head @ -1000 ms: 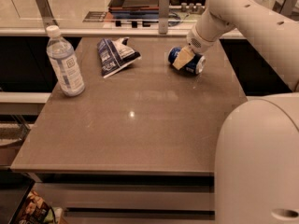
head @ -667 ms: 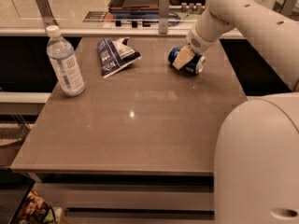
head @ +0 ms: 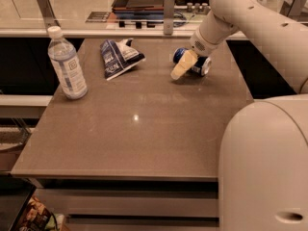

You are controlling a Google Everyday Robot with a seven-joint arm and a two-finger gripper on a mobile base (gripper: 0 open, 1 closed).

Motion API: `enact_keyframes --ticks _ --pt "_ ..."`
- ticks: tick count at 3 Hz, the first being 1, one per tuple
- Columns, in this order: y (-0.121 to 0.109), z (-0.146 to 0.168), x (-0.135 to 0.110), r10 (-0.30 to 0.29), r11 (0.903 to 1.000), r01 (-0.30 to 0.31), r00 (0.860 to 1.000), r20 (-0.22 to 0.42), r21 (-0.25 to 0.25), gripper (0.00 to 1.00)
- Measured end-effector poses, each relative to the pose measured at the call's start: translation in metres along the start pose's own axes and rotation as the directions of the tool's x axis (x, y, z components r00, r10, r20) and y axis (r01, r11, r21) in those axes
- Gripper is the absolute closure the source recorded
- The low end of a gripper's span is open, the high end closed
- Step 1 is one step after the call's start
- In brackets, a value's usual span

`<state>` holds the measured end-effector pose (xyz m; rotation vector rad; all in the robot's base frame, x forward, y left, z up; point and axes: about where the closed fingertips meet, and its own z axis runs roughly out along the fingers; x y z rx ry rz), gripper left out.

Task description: Knock pepsi can over

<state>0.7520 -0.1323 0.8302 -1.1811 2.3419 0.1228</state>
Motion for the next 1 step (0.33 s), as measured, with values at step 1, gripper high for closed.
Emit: enact_keyframes --ticks 1 --pt "0.0 0.0001 0.0 0.0 1.0 0.0 1.0 0.0 0.0 0.0"
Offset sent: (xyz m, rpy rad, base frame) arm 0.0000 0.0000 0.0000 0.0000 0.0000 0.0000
